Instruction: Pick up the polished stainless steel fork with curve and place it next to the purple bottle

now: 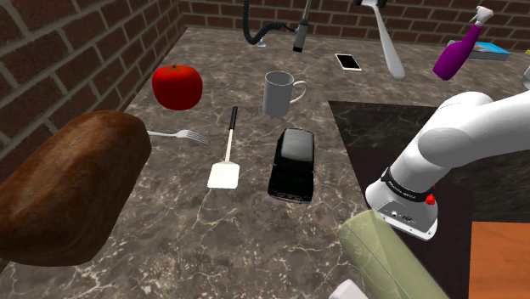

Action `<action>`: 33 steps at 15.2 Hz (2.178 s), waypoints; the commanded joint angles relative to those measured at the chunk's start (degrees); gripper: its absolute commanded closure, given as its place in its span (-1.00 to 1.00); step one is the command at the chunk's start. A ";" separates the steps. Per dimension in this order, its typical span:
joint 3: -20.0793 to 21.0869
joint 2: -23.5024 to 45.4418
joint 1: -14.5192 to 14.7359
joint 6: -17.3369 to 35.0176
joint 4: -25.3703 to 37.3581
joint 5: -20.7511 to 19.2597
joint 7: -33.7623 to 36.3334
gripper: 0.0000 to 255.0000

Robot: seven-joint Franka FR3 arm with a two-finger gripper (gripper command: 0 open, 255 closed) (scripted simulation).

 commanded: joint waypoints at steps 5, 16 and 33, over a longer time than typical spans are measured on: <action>-6.90 -1.22 -0.23 -0.47 -1.85 -4.65 -7.01 1.00; -21.35 0.05 -1.66 1.41 -2.97 -15.15 -22.03 1.00; -43.85 15.59 -2.77 7.00 9.87 -25.00 -45.27 1.00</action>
